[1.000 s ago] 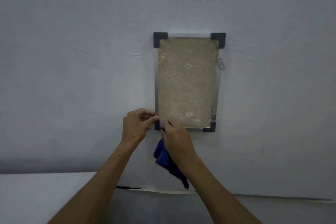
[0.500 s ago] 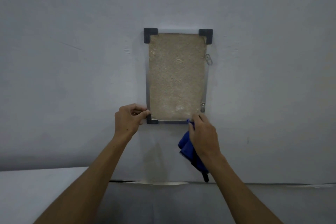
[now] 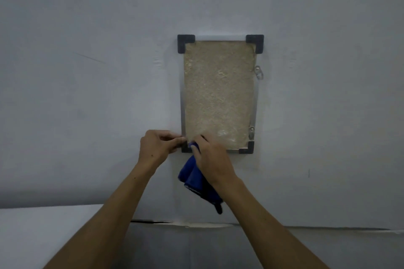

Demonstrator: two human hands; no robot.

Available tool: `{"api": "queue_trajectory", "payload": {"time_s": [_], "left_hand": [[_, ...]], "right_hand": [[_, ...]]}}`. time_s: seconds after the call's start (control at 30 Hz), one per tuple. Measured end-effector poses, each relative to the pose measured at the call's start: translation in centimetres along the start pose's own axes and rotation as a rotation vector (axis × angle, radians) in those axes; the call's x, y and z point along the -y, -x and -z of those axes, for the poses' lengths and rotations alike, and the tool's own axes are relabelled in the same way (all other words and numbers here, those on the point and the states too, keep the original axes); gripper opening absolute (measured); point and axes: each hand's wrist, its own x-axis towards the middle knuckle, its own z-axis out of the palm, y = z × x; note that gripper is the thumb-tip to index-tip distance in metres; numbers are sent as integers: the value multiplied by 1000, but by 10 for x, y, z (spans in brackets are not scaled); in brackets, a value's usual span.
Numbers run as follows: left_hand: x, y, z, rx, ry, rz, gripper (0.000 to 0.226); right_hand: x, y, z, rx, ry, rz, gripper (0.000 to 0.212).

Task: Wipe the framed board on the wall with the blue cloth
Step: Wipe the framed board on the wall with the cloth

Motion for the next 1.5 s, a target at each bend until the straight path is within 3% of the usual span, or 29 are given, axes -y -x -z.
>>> {"api": "queue_trajectory", "payload": {"time_s": [0.37,0.7,0.97,1.07,1.23,1.37,1.5], "left_hand": [[1,-5,-1,7,-75,-51,11],[-15,-1,-4,-34,-314,-125,12],[-44,-2,-1,-52,-518,-103,41],[-73,-8,1,-160,-514,-259,57],[-142,-33,2,-306,-637,-707,70],[-187,-57,-3,-253,-861,-896,83],[-194,-74,-18,-132,-1003,-901,85]], "right_hand": [[-25,15,6,21,140,73,9],[-73,39,68,-72,139,-181,11],[-67,-9,120,-158,101,-116,12],[-62,-47,150,-236,149,-37,9],[-51,-97,190,-282,276,106,11],[-46,-122,206,-298,322,130,11],[-44,-124,198,-243,414,117,11]]}}
